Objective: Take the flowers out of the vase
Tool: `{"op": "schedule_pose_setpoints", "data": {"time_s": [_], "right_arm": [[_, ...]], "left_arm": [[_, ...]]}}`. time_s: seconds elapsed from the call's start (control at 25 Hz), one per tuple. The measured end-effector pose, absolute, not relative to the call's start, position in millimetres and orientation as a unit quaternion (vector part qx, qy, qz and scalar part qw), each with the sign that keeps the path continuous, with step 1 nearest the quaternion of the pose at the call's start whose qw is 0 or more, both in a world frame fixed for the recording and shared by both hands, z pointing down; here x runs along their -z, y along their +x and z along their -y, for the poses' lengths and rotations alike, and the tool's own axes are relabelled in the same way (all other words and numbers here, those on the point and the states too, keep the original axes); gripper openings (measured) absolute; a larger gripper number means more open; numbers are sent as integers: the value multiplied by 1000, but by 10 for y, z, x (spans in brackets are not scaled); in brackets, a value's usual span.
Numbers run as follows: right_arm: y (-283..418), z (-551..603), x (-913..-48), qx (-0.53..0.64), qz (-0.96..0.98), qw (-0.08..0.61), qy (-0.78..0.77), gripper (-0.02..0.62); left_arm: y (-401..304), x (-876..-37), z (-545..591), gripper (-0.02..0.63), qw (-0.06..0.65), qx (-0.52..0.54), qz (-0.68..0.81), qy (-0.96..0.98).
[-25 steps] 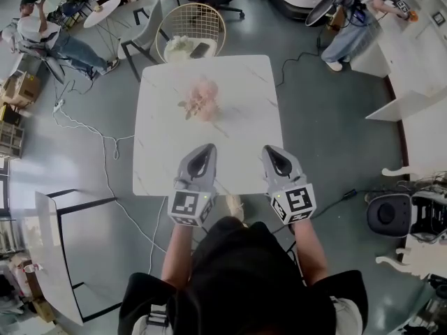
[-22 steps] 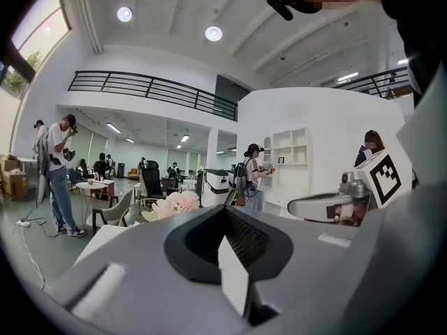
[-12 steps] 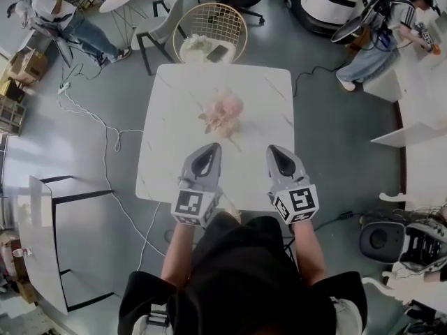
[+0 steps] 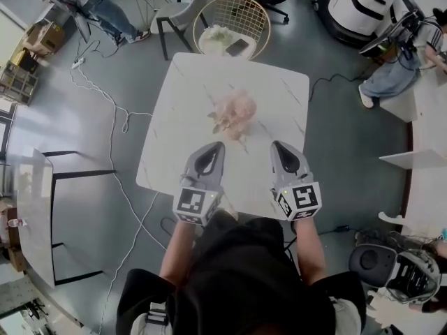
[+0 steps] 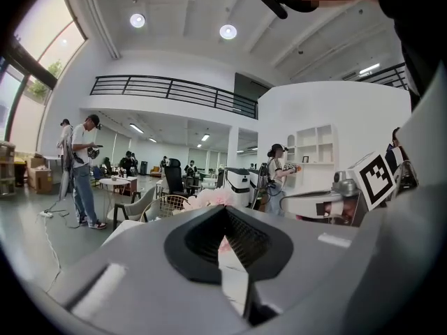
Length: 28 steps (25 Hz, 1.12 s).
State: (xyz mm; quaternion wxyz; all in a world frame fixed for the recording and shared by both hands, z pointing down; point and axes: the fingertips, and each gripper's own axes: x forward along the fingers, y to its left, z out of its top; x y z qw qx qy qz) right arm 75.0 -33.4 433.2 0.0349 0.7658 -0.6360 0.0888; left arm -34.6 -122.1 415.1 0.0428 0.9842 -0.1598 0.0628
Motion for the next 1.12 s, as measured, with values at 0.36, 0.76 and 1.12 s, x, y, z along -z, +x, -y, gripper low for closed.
{"op": "schedule_pose_setpoints", "data": {"time_s": [0.36, 0.76, 1.12], "right_arm": [[1099, 518, -4371, -82, 708, 48, 699, 5], [1332, 635, -4630, -97, 785, 47, 610, 5], [1376, 951, -4797, -77, 835, 65, 541, 6]], "left_arm": [[-106, -4244, 1175, 8, 59, -75, 256, 962], [48, -4318, 1092, 6, 62, -85, 366, 925], [-114, -4533, 1103, 8, 79, -98, 444, 887]]}}
